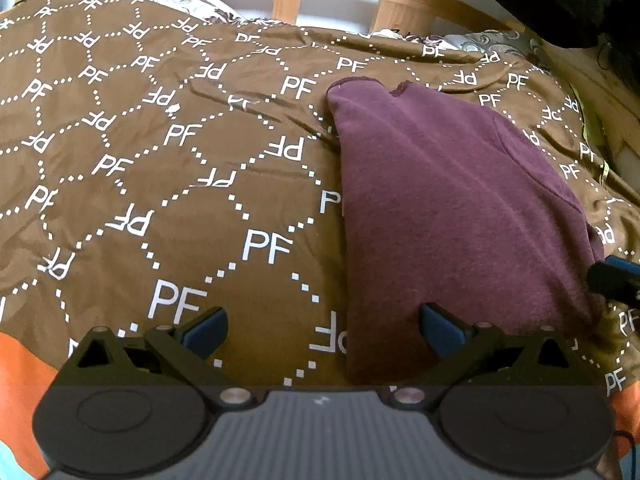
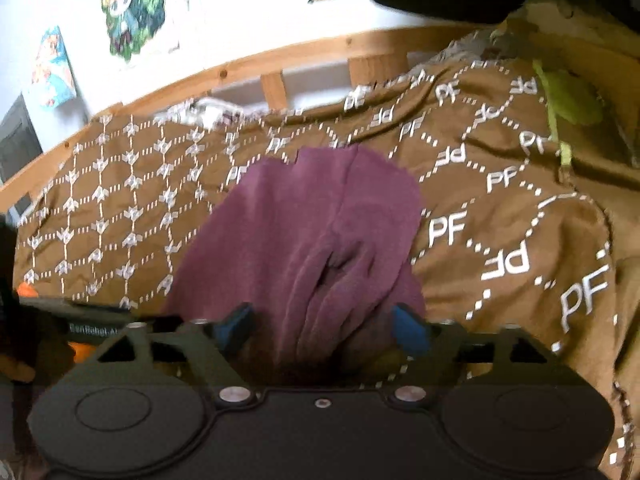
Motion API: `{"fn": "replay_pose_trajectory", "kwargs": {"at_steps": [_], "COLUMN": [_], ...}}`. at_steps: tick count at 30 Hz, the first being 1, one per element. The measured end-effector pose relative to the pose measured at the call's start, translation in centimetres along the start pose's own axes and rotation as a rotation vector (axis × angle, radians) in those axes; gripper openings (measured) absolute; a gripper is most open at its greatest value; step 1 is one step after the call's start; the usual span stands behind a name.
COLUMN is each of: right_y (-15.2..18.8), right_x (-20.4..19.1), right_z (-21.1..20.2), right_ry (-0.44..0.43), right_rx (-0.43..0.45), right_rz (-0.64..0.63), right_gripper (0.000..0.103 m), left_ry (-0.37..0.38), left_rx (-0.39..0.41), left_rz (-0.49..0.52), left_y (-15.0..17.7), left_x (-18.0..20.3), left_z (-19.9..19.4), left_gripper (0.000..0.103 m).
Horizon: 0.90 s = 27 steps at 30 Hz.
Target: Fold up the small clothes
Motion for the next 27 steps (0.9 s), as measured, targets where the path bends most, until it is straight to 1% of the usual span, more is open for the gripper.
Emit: {"fn": "replay_pose_trajectory", "kwargs": {"at_steps": [2,5,8,11,13,15,17,18,19,20,21,22,23,24,25,26,27], "right_y": [-0.2,-0.3,-0.6,-0.8,-0.9,-1.3,-2.2,-2.7,-3.3,-3.8,-4.2,-4.5,-4.5,-4.5,-4.4,-4.3,-4.3], "right_x": [0.3,1.1,1.7,3.0,3.9,4.4,4.7,4.9,5.2,5.5,6.0,6.5,6.9,7.1,7.3,7.2,6.9], "right_z": [-0.1,0.1,0.2,0.6,1.1,1.5,2.1,2.5,3.1,3.7,4.4,5.1,5.6,6.0,6.2,6.2,6.2], "right_ry": [0.012,0.054,0.052,0.040,0.050,0.048,0.032,0.021,0.012,0.009,0.010,0.021,0.046,0.074,0.088,0.090,0.095], "right_rx": [0.031,0.054,0.090,0.145,0.169,0.197,0.219,0.225,0.229,0.232,0.229,0.218,0.203,0.193,0.194,0.195,0.198], "right_rz": [-0.001,-0.012,0.010,0.074,0.110,0.120,0.130,0.144,0.167,0.199,0.236,0.262,0.271,0.268,0.256,0.240,0.213], "right_gripper": [0.093,0.097,0.101,0.102,0.102,0.101,0.095,0.088,0.080,0.068,0.062,0.051,0.044,0.041,0.036,0.033,0.032], "left_ry": [0.001,0.003,0.010,0.022,0.026,0.029,0.032,0.033,0.034,0.035,0.035,0.036,0.037,0.039,0.040,0.039,0.038], "left_rx": [-0.001,-0.001,-0.005,-0.005,-0.003,0.001,0.004,0.006,0.006,0.006,0.004,0.003,0.003,0.003,0.003,0.003,0.005], "left_rz": [-0.006,-0.011,-0.021,-0.026,-0.024,-0.023,-0.023,-0.022,-0.020,-0.018,-0.016,-0.013,-0.011,-0.008,-0.008,-0.009,-0.010], "left_y": [0.0,0.1,0.2,0.3,0.3,0.4,0.4,0.4,0.4,0.4,0.4,0.4,0.4,0.4,0.4,0.4,0.4], "left_x": [0.0,-0.1,-0.1,-0.3,-0.3,-0.3,-0.3,-0.3,-0.3,-0.2,-0.2,-0.2,-0.2,-0.2,-0.2,-0.2,-0.2], "left_z": [0.0,0.0,0.1,0.1,0.1,0.1,0.2,0.2,0.2,0.2,0.2,0.2,0.3,0.3,0.3,0.4,0.4], "left_gripper": [0.103,0.103,0.103,0.103,0.103,0.103,0.103,0.103,0.103,0.103,0.103,0.103,0.103,0.103,0.103,0.103,0.103]}}
Point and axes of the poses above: each gripper's, at about its wrist camera, not at the fingertips, and z roughly the way its jaws point, x to its right, y to its underside, the point moved 9 cm from there along z, roughly the way its jaws point, and after that the axes turned 6 degrees about -y, right-handed, at the moved point
